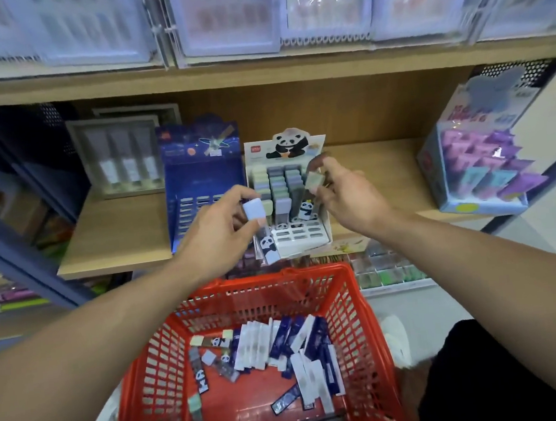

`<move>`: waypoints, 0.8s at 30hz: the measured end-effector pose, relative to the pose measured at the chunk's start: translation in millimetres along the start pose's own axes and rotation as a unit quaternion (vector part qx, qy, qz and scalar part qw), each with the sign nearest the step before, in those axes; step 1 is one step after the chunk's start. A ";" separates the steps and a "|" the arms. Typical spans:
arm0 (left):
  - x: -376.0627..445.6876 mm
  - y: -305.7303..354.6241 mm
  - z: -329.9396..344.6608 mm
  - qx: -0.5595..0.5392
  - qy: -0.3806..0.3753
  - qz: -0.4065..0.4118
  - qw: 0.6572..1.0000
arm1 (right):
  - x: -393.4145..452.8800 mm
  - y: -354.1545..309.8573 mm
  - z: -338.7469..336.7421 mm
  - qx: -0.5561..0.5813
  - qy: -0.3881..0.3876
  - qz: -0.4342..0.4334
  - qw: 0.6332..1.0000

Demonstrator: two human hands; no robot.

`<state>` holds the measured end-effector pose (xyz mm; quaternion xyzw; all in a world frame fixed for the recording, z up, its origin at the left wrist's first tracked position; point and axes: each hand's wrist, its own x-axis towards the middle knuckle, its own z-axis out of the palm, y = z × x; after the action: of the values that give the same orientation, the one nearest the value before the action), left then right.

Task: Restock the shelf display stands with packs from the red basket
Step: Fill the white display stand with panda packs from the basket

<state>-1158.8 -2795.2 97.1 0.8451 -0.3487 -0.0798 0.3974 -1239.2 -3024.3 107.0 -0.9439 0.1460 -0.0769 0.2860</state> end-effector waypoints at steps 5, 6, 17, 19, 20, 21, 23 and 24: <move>3.9 -8.8 0.7 -0.019 0.010 -0.019 1.000 | 1.1 1.7 5.1 0.021 -0.011 -0.015 1.000; 3.6 -11.2 1.6 -0.022 0.007 -0.023 0.999 | 0.8 1.8 6.5 0.023 -0.017 -0.015 0.999; 1.0 -16.9 4.0 -0.053 -0.007 -0.038 0.998 | 0.9 0.0 9.2 0.017 -0.017 -0.054 0.998; 0.1 -16.0 3.6 -0.044 -0.009 -0.036 0.998 | 3.0 -0.3 7.0 0.004 -0.010 -0.061 0.998; 0.0 -15.7 3.5 -0.043 -0.010 -0.036 0.998 | 3.6 -0.2 5.9 0.000 -0.010 -0.060 0.998; 0.2 -15.2 3.0 -0.046 -0.010 -0.037 0.998 | 4.3 1.1 5.5 0.001 -0.012 -0.055 0.998; 1.4 -14.3 2.6 -0.058 -0.008 -0.038 0.998 | 4.2 2.8 3.9 0.006 -0.015 -0.045 0.999; 2.0 -13.8 2.5 -0.061 -0.008 -0.037 0.997 | 3.6 3.3 3.3 0.007 -0.013 -0.043 0.999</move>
<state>-1151.1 -2791.9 85.8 0.8311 -0.3147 -0.1226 0.4419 -1235.8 -3026.5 102.7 -0.9483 0.1012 -0.0773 0.2909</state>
